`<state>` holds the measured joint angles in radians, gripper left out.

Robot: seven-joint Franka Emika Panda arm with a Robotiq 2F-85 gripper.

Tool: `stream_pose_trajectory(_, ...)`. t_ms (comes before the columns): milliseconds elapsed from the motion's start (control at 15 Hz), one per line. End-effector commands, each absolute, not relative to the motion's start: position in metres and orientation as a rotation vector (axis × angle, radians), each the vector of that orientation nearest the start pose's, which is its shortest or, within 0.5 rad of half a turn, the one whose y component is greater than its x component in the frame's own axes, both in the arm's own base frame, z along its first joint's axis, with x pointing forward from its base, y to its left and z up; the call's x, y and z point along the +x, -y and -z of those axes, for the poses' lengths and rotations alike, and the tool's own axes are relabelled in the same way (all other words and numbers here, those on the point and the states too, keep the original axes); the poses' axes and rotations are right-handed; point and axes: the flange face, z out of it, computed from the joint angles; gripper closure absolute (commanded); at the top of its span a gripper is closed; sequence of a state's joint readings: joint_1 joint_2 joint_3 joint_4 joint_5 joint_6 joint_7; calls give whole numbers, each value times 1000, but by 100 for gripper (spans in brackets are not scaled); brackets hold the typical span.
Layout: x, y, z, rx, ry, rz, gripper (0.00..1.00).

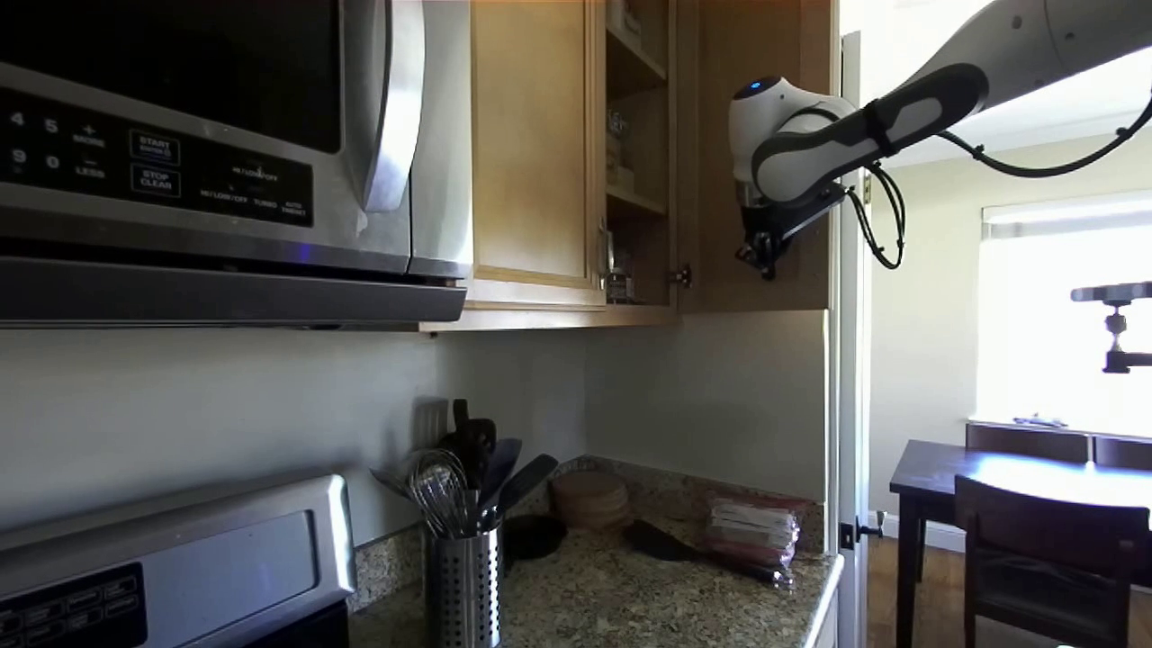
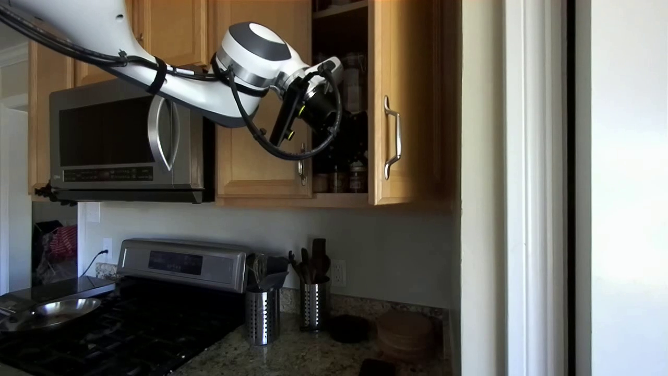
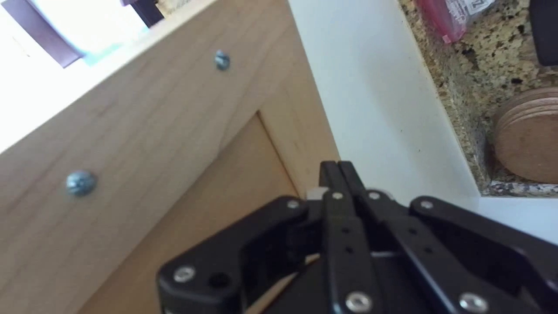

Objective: Open the top right cabinet door

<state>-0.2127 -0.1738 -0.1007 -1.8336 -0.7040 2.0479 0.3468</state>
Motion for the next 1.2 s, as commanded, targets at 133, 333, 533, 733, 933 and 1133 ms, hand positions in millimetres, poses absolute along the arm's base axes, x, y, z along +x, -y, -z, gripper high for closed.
stream_pose_trajectory(133,512,165,-647,2500,492,-545,100)
stream_pose_trajectory(333,519,138,-641,2615,444,-548,100)
stream_pose_trajectory(533,521,118,-630,2762,427,-513,100)
stream_pose_trajectory(733,519,107,-617,2876,429,-466,67)
stream_pose_trajectory(933,526,107,-616,2871,442,-472,47)
stream_pose_trajectory(1133,527,107,-614,2873,441,-469,52)
